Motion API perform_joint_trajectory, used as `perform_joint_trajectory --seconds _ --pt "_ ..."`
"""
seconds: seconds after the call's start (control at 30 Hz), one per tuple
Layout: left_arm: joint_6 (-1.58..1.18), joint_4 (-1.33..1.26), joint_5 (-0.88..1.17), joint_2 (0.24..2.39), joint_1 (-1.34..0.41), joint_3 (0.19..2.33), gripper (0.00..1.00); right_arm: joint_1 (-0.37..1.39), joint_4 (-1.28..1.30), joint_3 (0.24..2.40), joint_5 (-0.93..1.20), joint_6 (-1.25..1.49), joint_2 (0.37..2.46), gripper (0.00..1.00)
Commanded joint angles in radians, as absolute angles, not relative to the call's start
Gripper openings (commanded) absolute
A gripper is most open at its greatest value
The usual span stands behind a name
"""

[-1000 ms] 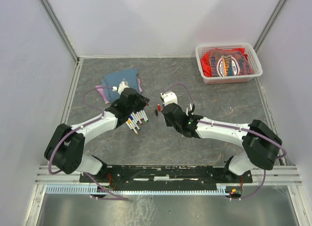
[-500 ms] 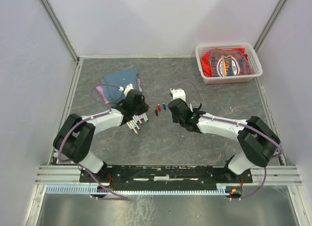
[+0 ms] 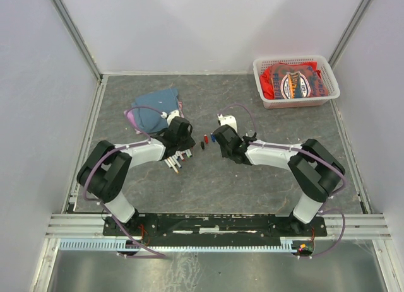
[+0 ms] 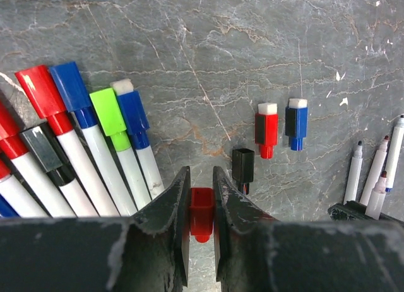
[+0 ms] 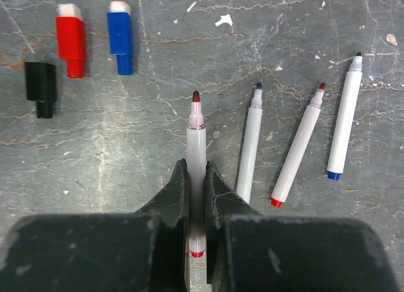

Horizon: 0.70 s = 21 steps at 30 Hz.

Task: Open the pen caps
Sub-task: Place the pen cap at the center of the board.

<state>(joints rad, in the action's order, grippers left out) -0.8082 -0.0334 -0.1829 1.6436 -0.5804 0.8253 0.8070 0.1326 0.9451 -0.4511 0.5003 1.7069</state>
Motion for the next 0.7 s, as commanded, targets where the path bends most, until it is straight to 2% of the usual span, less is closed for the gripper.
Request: perform_joint_trajectory --seconds 0.0,0.37,0.67 --pt "-0.747 -0.045 -0.212 1.672 -0.591 0.879 0.09 0.785 0.132 0.976 -0.464 0.512 1.707 0.01" --pt "-0.746 -0.026 -0.213 1.702 -0.603 0.900 0.19 0.751 0.148 0.998 -0.442 0.509 1.755 0.07" --pt "-0.742 -0.025 -0.217 1.710 -0.606 0.908 0.23 0.741 0.137 1.003 -0.428 0.517 1.774 0.08"
